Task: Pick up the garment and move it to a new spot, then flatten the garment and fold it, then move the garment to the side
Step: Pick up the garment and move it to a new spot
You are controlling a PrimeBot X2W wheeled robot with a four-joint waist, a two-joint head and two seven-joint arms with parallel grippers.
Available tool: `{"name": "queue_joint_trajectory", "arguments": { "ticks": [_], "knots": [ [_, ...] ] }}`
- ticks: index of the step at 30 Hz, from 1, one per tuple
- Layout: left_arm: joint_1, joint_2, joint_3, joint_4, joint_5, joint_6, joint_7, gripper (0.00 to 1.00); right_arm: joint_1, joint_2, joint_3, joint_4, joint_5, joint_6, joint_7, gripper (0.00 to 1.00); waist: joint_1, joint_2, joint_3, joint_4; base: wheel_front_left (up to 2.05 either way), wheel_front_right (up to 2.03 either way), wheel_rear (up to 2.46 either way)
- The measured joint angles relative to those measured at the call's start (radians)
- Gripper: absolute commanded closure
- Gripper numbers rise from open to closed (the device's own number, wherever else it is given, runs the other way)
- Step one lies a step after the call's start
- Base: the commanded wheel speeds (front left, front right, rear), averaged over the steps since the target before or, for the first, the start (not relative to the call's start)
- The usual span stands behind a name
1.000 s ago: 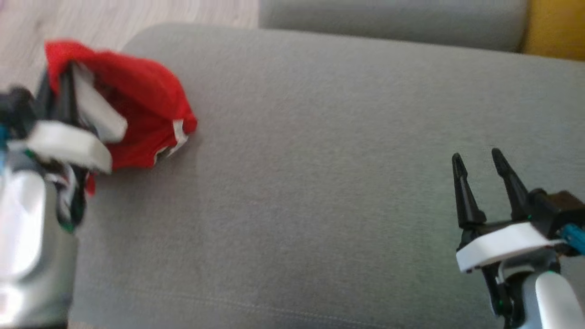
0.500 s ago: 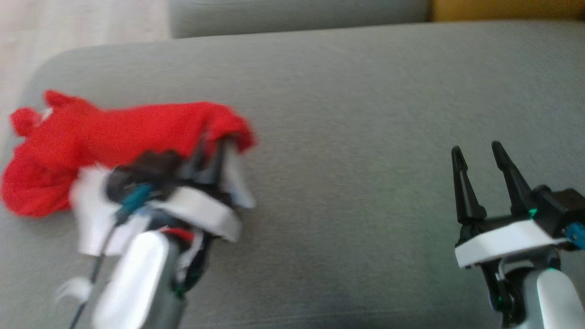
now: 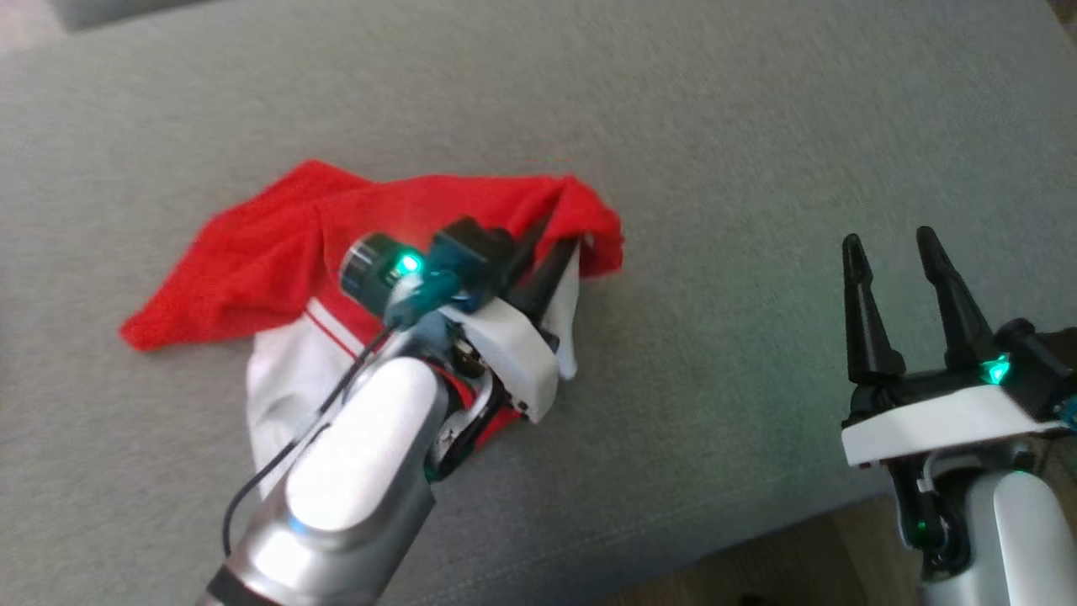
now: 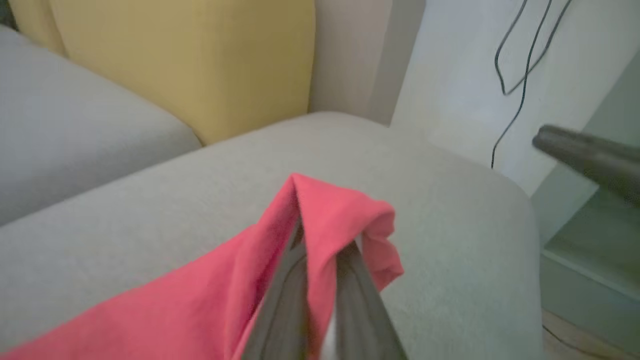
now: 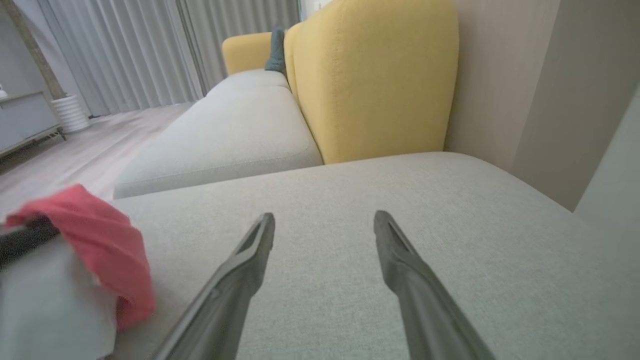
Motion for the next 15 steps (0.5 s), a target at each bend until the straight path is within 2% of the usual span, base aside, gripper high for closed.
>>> {"name": "queue_joint_trajectory", "arguments": {
  "ticks": [4, 5, 6, 11, 15],
  "knots": [
    [-0.020, 0.000, -0.072, 0.140, -0.020, -0.024, 0.056, 0.98, -0.006, 0.000, -0.001, 0.018, 0.008, 0.000, -0.019, 0.00, 0.0001, 0.0000, 0.060, -0.038, 0.00, 0.00, 0.00],
    [-0.021, 0.000, -0.084, 0.160, -0.027, -0.030, 0.062, 0.62, -0.009, 0.000, -0.001, 0.023, 0.011, 0.000, -0.020, 0.00, 0.0001, 0.0000, 0.066, -0.041, 0.00, 0.00, 0.00],
    [-0.026, 0.000, -0.100, 0.174, -0.028, -0.030, 0.063, 0.00, -0.014, 0.000, -0.002, 0.029, 0.011, 0.000, -0.021, 0.00, 0.0001, 0.0000, 0.070, -0.042, 0.00, 0.00, 0.00],
    [-0.042, 0.000, -0.150, 0.170, -0.028, -0.042, 0.021, 0.00, -0.029, 0.000, -0.003, 0.052, 0.015, 0.000, -0.024, 0.00, 0.0000, 0.0000, 0.047, -0.016, 0.00, 0.00, 0.00],
    [-0.029, 0.002, -0.155, 0.111, -0.028, -0.022, -0.045, 0.00, -0.026, 0.000, -0.006, 0.061, 0.010, 0.000, -0.019, 0.00, 0.0000, 0.0000, 0.009, 0.018, 0.00, 0.00, 0.00]
  ]
}}
